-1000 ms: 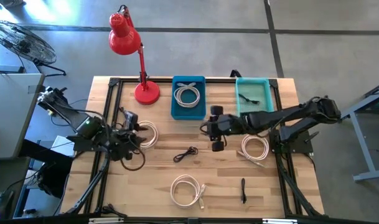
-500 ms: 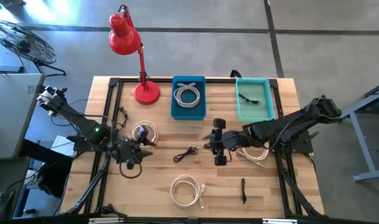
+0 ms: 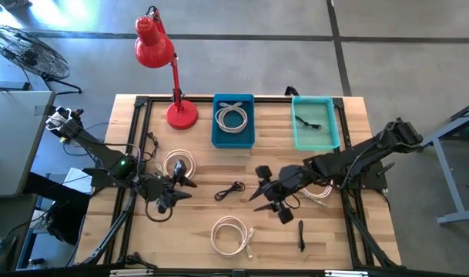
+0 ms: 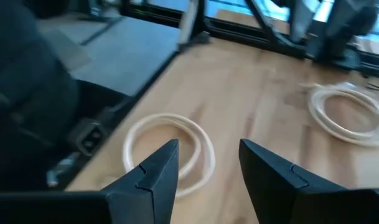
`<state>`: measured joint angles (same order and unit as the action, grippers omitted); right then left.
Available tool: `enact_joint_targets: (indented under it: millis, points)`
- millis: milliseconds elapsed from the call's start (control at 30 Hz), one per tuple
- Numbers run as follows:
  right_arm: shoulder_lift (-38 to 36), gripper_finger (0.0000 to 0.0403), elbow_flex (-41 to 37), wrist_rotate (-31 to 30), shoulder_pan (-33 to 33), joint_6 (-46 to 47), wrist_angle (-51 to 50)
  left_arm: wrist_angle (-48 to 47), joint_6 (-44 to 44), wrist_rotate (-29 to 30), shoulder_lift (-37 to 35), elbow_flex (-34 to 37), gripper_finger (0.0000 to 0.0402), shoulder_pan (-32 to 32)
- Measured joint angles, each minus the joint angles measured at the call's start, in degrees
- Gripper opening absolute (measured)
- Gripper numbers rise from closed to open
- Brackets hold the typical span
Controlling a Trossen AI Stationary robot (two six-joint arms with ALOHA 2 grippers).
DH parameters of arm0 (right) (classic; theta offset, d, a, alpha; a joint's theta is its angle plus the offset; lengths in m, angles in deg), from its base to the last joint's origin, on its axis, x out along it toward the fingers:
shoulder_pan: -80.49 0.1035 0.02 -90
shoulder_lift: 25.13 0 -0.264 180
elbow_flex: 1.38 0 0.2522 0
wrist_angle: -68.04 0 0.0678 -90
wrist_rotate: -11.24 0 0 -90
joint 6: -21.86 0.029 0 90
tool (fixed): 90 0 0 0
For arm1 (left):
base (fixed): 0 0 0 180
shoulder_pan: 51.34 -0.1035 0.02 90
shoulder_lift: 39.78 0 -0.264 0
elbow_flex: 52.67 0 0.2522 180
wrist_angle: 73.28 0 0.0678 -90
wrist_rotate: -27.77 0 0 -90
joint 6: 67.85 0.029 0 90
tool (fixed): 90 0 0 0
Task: Pick & Place USB Port
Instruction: Put the brown HDMI cable in the green bin
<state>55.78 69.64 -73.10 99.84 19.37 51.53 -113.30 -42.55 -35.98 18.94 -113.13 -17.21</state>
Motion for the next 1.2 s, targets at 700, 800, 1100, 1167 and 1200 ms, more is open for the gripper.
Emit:
enact_joint_targets:
  millis: [700,800,1100,1167,1200]
  points:
    - [-4.08,0.0161,-0.03,17.87,-0.24,1.08,14.19,0.92,0.42,1.42,5.62,0.0,0.0192,-0.02]
    - [-4.17,0.0161,-0.02,17.92,-0.22,0.97,14.22,1.25,0.42,1.76,7.41,0.0,0.0192,-0.02]
    - [-4.17,0.0161,-0.02,17.91,-0.24,0.97,14.74,2.5,1.52,1.32,12.12,0.0,0.0192,-0.02]
    - [-4.2,0.0161,-0.02,17.91,-0.24,0.97,14.78,2.72,1.9,1.43,12.73,0.0,0.0192,-0.02]
    - [-4.2,0.0161,-0.02,17.91,-0.24,0.97,14.8,2.64,2.19,1.91,12.81,0.0,0.0192,-0.02]
